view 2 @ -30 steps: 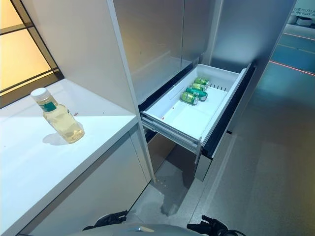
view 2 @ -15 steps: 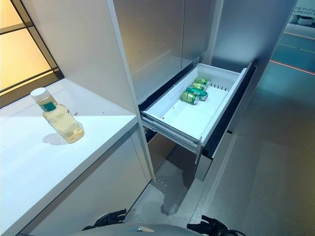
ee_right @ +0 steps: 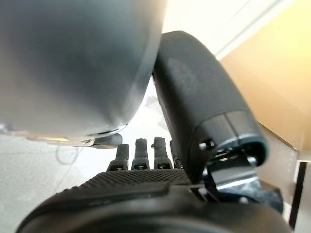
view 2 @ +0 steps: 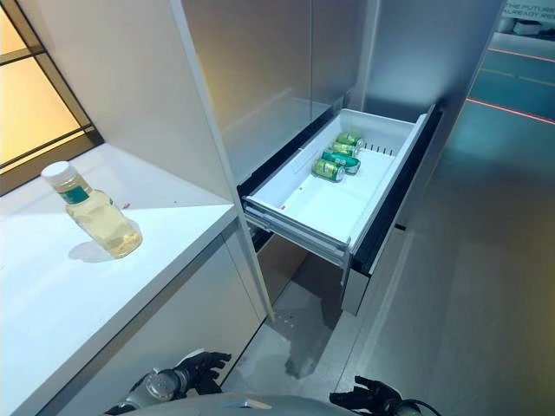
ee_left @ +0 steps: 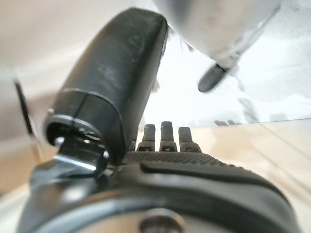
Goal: Put drinks into fridge and close the fridge
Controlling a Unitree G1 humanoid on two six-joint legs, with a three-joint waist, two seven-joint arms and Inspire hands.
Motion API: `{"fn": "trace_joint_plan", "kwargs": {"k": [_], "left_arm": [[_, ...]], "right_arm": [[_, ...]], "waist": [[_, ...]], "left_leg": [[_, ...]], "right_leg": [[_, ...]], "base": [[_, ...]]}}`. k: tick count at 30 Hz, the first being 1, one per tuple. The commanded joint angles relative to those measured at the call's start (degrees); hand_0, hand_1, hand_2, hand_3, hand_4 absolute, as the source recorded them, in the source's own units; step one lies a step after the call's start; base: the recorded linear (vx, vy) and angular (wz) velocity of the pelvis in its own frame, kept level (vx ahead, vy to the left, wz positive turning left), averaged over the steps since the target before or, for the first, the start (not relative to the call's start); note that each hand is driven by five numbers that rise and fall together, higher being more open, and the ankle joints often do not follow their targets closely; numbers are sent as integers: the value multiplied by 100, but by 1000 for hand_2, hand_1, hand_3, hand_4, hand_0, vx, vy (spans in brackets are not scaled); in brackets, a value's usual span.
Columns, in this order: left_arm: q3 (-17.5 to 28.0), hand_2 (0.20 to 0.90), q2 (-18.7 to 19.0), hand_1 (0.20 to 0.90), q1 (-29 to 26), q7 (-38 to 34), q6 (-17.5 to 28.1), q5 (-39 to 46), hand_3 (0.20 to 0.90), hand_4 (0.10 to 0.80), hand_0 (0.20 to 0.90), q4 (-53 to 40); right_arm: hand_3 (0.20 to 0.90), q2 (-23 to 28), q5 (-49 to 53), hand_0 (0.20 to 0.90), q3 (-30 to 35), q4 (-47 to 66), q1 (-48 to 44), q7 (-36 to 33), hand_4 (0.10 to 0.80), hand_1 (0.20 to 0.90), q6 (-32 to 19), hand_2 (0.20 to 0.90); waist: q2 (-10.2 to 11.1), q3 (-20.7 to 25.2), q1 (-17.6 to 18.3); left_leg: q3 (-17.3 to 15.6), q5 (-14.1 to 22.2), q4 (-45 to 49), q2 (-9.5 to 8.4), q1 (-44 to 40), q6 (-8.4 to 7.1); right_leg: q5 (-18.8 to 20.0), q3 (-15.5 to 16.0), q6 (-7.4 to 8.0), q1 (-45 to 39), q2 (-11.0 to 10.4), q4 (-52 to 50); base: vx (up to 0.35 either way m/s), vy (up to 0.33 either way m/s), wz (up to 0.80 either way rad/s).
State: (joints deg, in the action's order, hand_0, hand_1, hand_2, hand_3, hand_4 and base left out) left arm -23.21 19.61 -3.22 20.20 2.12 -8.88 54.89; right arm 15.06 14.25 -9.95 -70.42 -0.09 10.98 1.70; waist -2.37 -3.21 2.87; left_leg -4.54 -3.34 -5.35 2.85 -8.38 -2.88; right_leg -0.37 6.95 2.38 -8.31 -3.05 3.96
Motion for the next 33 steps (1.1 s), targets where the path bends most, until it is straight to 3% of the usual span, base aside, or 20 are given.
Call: {"fn": "trace_joint_plan", "kwargs": {"k": [1,4,6,9,11,13,15,19,24,27,33], "left_arm": [[-207,900,222,900,-776,1502,-186,422,900,800,900,-514],[-386,900,590,900,-1050,2826,-649,940,900,800,900,-1407],[-363,900,825,900,-1367,3675,-1183,1736,900,800,900,-2257],[-114,900,1060,900,-1772,4083,-2040,2953,900,800,900,-3658],[172,900,1155,900,-1984,3794,-2495,4231,900,800,900,-4810],[325,900,1164,900,-2025,3525,-2303,4919,900,800,900,-5321],[563,900,1176,900,-2069,3081,-1826,5970,900,800,900,-6091],[936,900,1064,900,-2125,2802,-945,6805,900,800,900,-6877],[1229,900,1150,900,-2296,2341,20,6918,900,800,900,-7447],[1547,900,1316,900,-2412,1557,1166,6711,900,800,900,-7734],[2205,900,1469,900,-2344,-266,2634,5785,900,800,900,-7751]], "right_arm": [[900,174,-105,900,-167,-105,-457,104,800,900,-3,900],[900,201,-123,900,-198,-130,-496,104,800,900,-10,900],[900,191,-124,900,-210,-183,-512,80,800,900,-55,900],[900,152,-127,900,-196,-240,-478,26,800,900,-136,900],[900,116,-114,900,-160,-257,-395,-15,800,900,-212,900],[900,95,-123,900,-139,-259,-337,-36,800,900,-255,900],[900,65,-145,900,-113,-288,-218,-50,800,900,-349,900],[900,-51,-176,900,-163,-352,-82,-95,800,900,-461,900],[900,-121,-243,900,-257,-389,-4,-115,800,900,-514,900],[900,-146,-273,900,-341,-397,27,-144,800,900,-530,900],[900,-180,-260,900,-440,-492,8,-178,800,900,-553,900]], "waist": [[-97,-170,8],[-148,-187,35],[-188,-192,49],[-225,-191,41],[-227,-178,5],[-221,-173,-17],[-197,-160,-57],[-144,-104,-123],[-95,-42,-182],[-64,-10,-259],[15,26,-472]], "left_leg": [[-318,724,215,-485,-19,431],[-319,711,183,-485,-23,448],[-310,712,156,-489,-37,464],[-292,722,131,-497,-54,482],[-260,736,118,-512,-58,497],[-238,744,111,-521,-63,504],[-184,756,101,-541,-83,511],[-99,790,99,-555,-129,514],[-10,801,87,-546,-169,506],[63,791,72,-524,-185,476],[243,745,94,-491,-147,417]], "right_leg": [[-361,279,180,276,209,-517],[-341,246,205,295,205,-519],[-330,220,223,295,204,-509],[-334,199,224,279,208,-504],[-335,203,220,250,203,-477],[-341,217,215,230,199,-466],[-350,252,206,185,197,-450],[-411,321,161,103,197,-452],[-522,411,97,48,215,-516],[-612,504,52,12,233,-567],[-762,685,-28,-33,241,-667]], "base": [[0,0,0],[0,0,0],[0,0,0],[0,0,0],[2,-6,2],[5,-14,5],[14,-24,7],[39,-32,7],[25,-28,9],[12,-33,17],[6,-39,17]]}}
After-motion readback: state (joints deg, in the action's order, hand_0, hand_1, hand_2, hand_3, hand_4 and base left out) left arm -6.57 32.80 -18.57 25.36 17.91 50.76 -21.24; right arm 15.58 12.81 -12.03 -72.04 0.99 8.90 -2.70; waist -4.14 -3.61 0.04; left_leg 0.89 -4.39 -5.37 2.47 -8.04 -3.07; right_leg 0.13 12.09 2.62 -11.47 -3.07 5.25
